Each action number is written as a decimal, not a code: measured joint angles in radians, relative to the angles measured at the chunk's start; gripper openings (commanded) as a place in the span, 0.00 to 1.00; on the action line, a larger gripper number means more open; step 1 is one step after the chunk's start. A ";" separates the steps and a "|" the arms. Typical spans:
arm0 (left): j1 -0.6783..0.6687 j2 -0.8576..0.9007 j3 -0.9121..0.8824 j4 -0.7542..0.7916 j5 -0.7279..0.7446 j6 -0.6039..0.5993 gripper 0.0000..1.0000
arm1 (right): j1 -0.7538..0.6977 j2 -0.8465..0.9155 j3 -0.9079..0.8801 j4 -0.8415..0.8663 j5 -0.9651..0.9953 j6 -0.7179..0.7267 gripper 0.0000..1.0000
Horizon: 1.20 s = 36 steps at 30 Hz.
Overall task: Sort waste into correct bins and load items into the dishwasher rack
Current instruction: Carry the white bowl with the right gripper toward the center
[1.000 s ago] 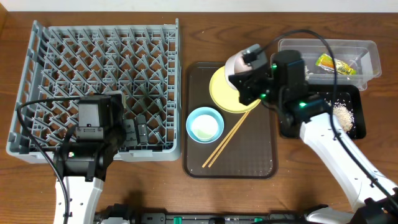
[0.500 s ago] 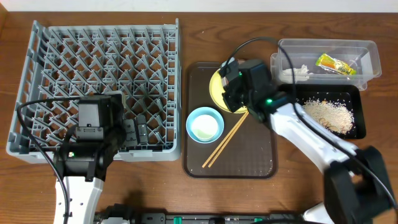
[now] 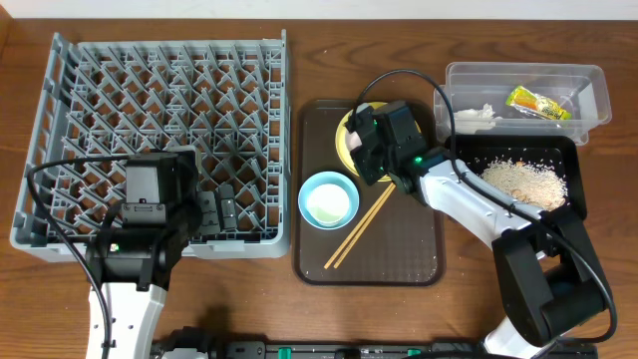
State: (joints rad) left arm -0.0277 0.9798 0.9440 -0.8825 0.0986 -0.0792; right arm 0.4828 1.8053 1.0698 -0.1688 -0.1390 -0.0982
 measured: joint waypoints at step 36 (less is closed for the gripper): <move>0.000 0.000 0.000 -0.001 0.000 0.000 0.98 | 0.106 -0.127 0.011 -0.389 -0.105 0.232 0.24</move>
State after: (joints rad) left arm -0.0277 0.9802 0.9440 -0.8833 0.0986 -0.0788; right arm 0.5892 1.6787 1.0813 -0.5579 -0.2440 0.1341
